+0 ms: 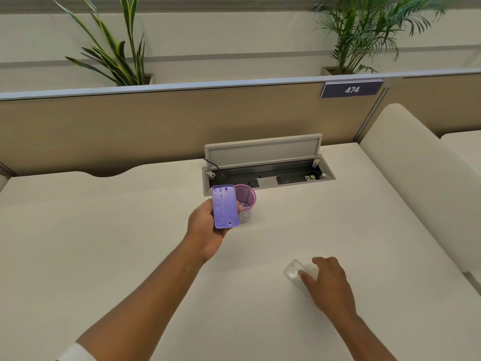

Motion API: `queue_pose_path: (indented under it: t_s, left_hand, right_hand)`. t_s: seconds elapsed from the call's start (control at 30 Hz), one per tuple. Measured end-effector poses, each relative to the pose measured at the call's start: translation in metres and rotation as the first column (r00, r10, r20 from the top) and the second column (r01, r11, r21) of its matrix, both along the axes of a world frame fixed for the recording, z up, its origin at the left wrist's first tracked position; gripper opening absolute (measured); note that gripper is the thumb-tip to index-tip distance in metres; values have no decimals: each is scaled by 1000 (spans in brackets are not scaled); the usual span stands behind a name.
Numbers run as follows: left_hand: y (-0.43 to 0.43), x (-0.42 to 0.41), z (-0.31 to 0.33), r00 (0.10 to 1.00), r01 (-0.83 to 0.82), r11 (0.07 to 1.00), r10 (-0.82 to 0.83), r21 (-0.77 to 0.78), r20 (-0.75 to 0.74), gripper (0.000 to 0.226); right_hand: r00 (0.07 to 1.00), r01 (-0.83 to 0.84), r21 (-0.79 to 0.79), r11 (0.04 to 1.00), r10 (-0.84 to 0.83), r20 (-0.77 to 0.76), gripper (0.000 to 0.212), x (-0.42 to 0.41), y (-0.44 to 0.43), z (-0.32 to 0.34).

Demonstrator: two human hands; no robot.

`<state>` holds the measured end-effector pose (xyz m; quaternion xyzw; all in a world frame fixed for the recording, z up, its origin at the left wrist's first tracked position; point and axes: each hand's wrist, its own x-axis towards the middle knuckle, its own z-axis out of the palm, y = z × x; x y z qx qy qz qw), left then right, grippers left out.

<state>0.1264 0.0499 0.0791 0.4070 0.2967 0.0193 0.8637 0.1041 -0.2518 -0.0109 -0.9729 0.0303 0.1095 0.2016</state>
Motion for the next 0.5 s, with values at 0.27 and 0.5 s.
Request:
queue_pose_path:
  t_s: [0.27, 0.5]
  left_hand:
    - [-31, -55, -11, 996, 13, 998, -18, -54, -93, 32]
    - [-49, -98, -25, 991, 21, 996, -31, -82, -131, 31]
  right_hand:
    - [1000, -3, -142, 990, 3, -3, 56, -29, -6, -14]
    - [999, 50, -47, 998, -51, -12, 56, -32, -5, -6]
